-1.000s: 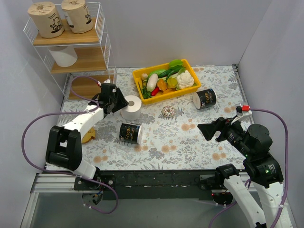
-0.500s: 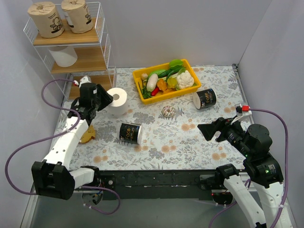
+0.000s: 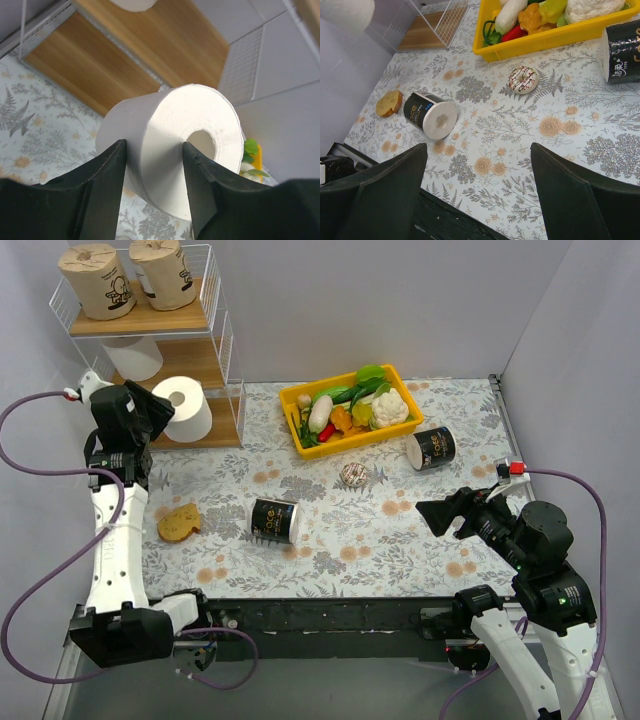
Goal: Place and organize the paper towels onto the shelf
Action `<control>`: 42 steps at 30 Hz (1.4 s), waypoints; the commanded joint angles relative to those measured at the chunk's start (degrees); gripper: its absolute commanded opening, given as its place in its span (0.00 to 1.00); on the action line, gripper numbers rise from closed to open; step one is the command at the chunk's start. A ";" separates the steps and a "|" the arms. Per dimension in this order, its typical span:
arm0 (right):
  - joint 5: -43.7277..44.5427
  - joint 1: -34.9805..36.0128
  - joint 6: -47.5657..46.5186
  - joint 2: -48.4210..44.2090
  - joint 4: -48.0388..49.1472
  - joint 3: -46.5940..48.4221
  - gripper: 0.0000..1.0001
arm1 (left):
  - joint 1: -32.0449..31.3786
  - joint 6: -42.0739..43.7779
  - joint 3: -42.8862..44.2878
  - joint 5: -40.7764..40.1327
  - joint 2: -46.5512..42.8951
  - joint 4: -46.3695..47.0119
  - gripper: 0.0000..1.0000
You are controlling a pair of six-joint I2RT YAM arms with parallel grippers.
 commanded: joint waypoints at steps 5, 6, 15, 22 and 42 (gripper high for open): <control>-0.03 0.08 -0.30 0.15 1.62 2.05 0.91 | 0.54 -4.60 9.05 0.09 6.73 8.49 0.29; 0.06 0.08 -0.30 0.24 1.71 2.23 0.91 | 0.63 -4.87 9.84 0.00 7.35 9.72 0.29; 0.15 0.08 -0.30 1.20 2.32 1.35 0.91 | 0.72 -5.58 12.83 0.70 13.50 15.53 0.28; 0.41 0.08 -0.21 1.64 3.20 0.82 0.91 | 0.72 -6.19 14.15 1.93 16.06 18.34 0.28; 0.50 0.08 -0.39 3.05 4.43 0.38 0.91 | 0.72 -3.83 9.23 0.71 12.47 24.16 0.65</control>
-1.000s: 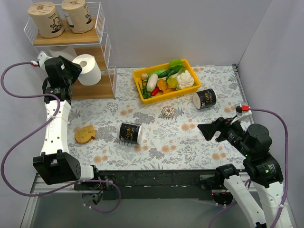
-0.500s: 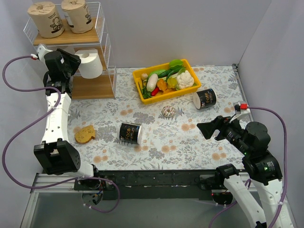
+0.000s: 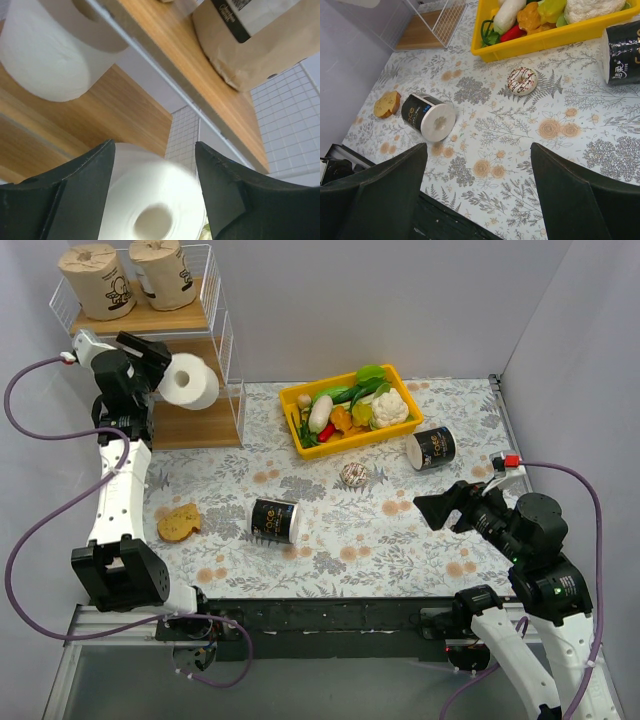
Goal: Place and organize the paper towels onto the shelf
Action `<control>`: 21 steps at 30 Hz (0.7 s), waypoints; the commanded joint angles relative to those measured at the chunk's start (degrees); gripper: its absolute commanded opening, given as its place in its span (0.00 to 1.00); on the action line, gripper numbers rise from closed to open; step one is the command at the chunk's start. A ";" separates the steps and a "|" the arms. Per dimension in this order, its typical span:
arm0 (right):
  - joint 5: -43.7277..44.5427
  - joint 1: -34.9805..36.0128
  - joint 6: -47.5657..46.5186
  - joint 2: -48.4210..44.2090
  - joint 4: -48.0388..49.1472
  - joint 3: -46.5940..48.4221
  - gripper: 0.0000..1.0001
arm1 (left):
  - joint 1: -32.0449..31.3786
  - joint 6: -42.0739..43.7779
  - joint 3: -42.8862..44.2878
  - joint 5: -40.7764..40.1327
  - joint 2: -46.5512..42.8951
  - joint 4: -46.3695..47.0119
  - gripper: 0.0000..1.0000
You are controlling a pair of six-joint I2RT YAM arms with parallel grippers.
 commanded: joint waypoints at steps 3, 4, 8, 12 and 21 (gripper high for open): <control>0.17 0.08 0.11 0.01 2.29 0.50 0.91 | 0.06 4.91 -0.49 1.85 -7.28 -9.20 0.65; 0.26 0.08 0.20 -0.16 2.20 0.41 0.91 | 0.06 5.26 -2.67 1.77 -9.64 -11.40 0.66; -0.27 0.08 0.82 -0.87 1.85 0.93 0.91 | 0.06 3.95 -16.17 -0.08 -19.90 -13.46 0.70; -0.45 0.08 0.65 -0.69 0.62 1.99 0.91 | 0.06 -2.19 -24.63 1.15 -26.09 -19.49 0.73; -1.85 0.00 1.00 -1.57 0.36 1.11 0.91 | 0.06 -6.34 -31.43 -5.52 -29.86 -31.73 0.76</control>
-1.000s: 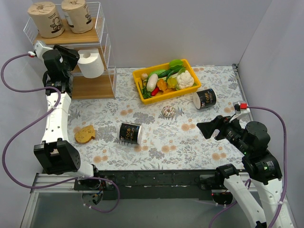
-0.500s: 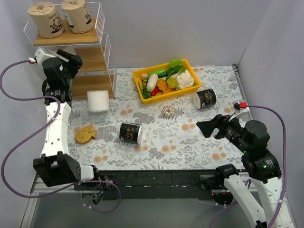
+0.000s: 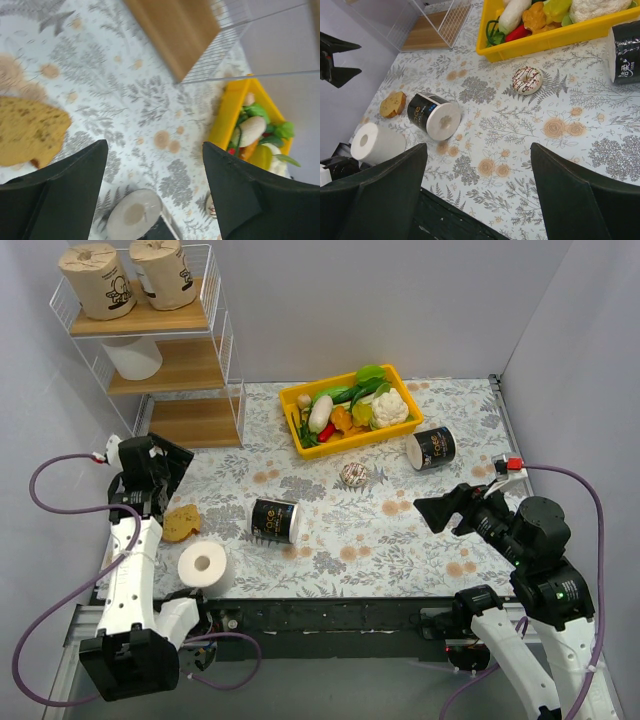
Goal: Place and organize the paper towels onto the shelf
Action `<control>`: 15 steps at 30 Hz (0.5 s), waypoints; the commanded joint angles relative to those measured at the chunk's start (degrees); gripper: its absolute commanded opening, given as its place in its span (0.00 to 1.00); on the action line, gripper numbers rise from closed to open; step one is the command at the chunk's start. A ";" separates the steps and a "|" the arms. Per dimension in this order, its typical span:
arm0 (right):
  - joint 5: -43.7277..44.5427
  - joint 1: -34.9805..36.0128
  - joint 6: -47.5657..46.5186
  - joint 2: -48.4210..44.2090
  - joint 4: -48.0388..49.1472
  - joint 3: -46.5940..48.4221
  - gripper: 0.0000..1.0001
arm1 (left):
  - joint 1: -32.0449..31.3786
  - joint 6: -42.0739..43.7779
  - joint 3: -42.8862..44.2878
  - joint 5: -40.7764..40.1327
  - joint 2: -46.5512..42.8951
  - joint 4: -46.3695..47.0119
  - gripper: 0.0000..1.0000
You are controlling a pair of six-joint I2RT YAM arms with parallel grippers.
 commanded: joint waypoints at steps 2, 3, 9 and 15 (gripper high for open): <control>-1.04 0.08 -0.16 -0.89 0.73 1.09 0.91 | 0.04 -1.50 -1.60 -7.16 -4.02 -7.22 0.77; -1.13 0.08 -0.16 -0.98 0.81 1.09 0.91 | 0.04 -2.20 -1.42 -8.31 -4.64 -8.01 0.77; -2.36 0.08 0.01 -0.90 0.73 0.30 0.91 | 0.04 -8.36 -0.98 -11.75 -5.96 -13.64 0.77; -10.79 0.08 -0.25 4.89 0.11 0.03 0.84 | 0.13 -12.56 5.67 -16.48 -3.07 -24.34 0.77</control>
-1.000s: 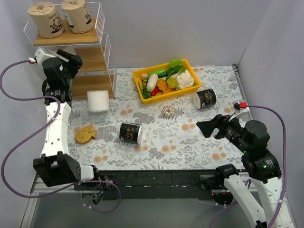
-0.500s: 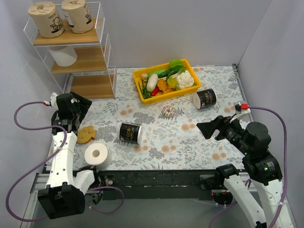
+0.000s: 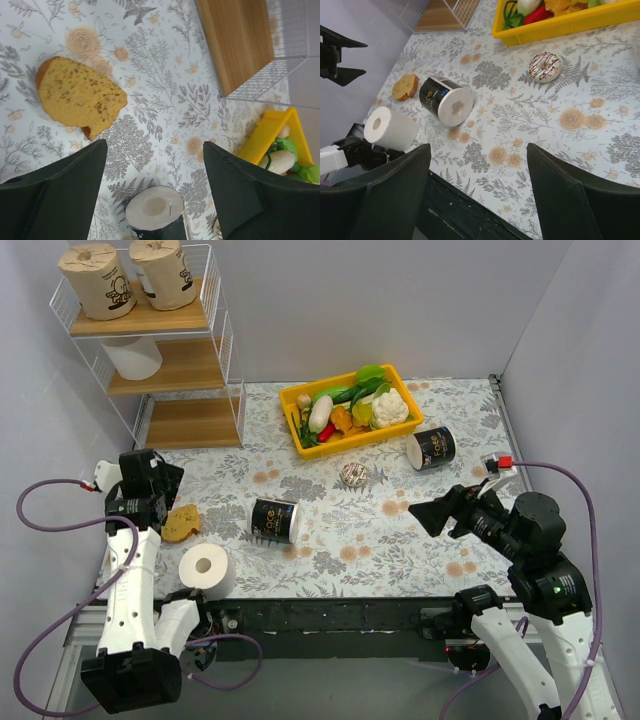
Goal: Place and organize the paper towels onto the shelf
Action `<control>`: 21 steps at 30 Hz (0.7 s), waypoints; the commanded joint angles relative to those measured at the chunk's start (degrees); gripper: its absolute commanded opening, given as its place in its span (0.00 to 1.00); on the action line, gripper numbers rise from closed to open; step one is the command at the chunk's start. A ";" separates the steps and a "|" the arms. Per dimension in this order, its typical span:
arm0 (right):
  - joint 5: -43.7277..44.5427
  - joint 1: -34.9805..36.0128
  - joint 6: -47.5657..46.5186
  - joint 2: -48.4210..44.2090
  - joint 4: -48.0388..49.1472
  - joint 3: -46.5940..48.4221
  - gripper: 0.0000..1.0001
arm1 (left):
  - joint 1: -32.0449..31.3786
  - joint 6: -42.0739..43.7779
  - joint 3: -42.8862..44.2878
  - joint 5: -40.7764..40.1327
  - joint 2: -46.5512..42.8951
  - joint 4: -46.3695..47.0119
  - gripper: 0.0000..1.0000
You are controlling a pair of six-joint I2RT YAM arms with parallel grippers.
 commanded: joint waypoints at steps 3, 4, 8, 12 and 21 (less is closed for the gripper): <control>-7.35 0.08 0.06 6.31 1.22 -0.14 0.82 | 0.10 -9.22 10.47 -8.14 4.25 -20.71 0.77; -7.09 0.08 0.14 6.49 2.79 -0.40 0.82 | 0.02 -9.93 10.39 -7.00 4.34 -22.30 0.77; -9.54 0.17 2.86 10.24 6.05 -1.02 0.79 | -0.16 -9.06 8.90 -0.85 1.98 -24.16 0.77; -9.29 2.54 4.36 15.10 7.81 -0.49 0.75 | -1.83 -8.01 4.43 0.91 -1.10 -24.78 0.77; 20.81 37.23 13.23 35.29 18.43 6.52 0.77 | -2.97 -1.61 0.46 -3.47 -9.27 -16.71 0.82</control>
